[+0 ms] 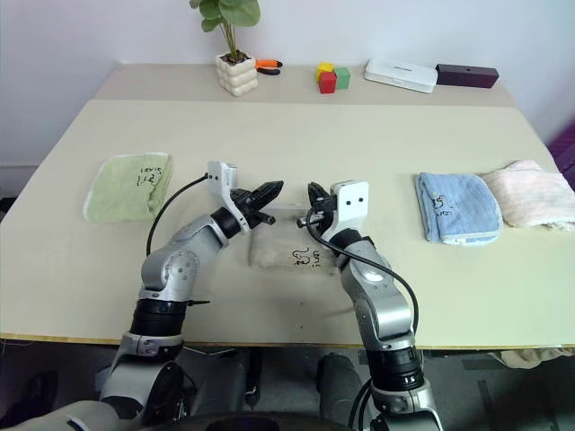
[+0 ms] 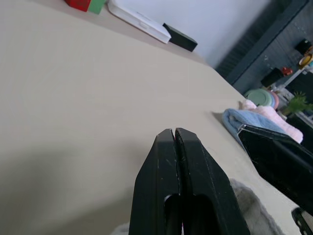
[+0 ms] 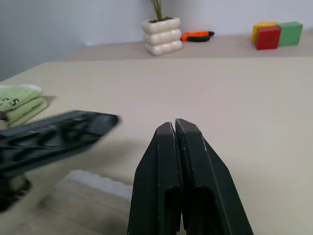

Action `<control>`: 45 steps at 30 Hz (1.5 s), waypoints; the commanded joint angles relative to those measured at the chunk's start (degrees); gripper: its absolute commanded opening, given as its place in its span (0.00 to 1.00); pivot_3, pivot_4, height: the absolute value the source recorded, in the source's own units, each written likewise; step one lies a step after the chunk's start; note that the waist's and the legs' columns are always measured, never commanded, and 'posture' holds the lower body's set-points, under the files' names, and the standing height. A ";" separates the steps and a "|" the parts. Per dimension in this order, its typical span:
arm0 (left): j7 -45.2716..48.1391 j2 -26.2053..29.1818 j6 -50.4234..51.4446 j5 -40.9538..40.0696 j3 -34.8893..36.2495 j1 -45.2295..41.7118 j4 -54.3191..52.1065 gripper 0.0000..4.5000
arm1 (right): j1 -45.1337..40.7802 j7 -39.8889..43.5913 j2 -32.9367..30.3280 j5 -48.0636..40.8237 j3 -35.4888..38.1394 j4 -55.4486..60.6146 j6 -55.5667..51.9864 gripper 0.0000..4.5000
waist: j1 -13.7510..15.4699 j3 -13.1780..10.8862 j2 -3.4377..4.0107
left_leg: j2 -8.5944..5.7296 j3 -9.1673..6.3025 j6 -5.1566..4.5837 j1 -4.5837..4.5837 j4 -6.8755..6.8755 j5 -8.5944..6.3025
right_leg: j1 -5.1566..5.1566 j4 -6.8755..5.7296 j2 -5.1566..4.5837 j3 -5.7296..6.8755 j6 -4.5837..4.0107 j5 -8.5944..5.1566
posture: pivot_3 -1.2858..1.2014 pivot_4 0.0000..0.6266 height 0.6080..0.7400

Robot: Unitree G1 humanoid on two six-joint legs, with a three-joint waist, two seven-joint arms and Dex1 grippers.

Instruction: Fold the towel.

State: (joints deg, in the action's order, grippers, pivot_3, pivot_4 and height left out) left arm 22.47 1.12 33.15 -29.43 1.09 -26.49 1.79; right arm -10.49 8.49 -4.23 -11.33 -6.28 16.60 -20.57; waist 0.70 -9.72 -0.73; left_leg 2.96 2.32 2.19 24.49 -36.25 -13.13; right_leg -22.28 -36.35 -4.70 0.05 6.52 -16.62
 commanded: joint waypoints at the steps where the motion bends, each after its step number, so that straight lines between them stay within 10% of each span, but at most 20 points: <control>1: -0.17 -0.45 -0.98 1.46 -1.38 0.63 0.22 0.00 | 2.75 -0.24 -0.85 1.95 -0.21 1.36 1.01 0.00 | -0.03 0.00 0.00 | 0.00 0.00 0.00 0.00 0.00 0.00 | 0.00 0.00 0.00 0.00 0.00 0.00 | 0.52 0.24 1.00; 27: 4.36 1.98 -4.93 5.44 -1.93 1.90 8.08 0.00 | 5.45 0.94 -1.06 5.23 3.72 -13.35 15.66 0.00 | -0.43 0.40 -0.09 | 0.01 -0.03 -0.01 -0.27 0.01 0.00 | 0.28 0.00 0.03 0.00 -0.01 -0.01 | 0.52 0.24 1.00; 30: 4.82 3.36 -4.73 4.86 -0.66 1.43 6.80 0.18 | 4.46 2.98 -1.41 2.34 5.34 -11.42 15.10 0.18 | -0.53 0.40 -0.09 | 0.03 -0.03 -0.01 -0.27 0.02 0.00 | 0.26 -0.01 0.03 0.00 -0.01 -0.01 | 0.52 0.24 1.00; 37: 14.44 11.34 -2.51 0.06 1.08 -0.37 0.21 0.95 | -0.09 9.33 -7.25 -9.62 13.52 -5.86 6.81 0.96 | -0.47 0.36 -0.07 | 0.03 -0.03 0.01 -0.09 0.01 0.01 | 0.02 -0.13 0.03 -0.01 -0.01 0.00 | 0.52 0.24 1.00; 45: 31.62 23.69 -1.69 -5.42 3.16 0.15 -1.97 0.98 | -1.12 15.87 -18.27 -42.49 22.58 1.97 -24.78 0.98 | -0.35 0.35 -0.06 | 0.06 -0.02 0.00 -0.09 0.05 0.01 | 0.01 -0.11 0.03 -0.01 -0.02 -0.01 | 0.52 0.24 1.00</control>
State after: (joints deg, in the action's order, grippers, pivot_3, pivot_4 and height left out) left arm 49.26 23.01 32.29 -32.92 3.08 -26.64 2.68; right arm -12.84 22.52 -20.46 -48.51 15.59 15.15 -39.99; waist 0.35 -9.37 -0.79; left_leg 3.02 2.30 2.19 24.40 -36.19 -13.13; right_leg -22.28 -36.47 -4.66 0.04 6.49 -16.63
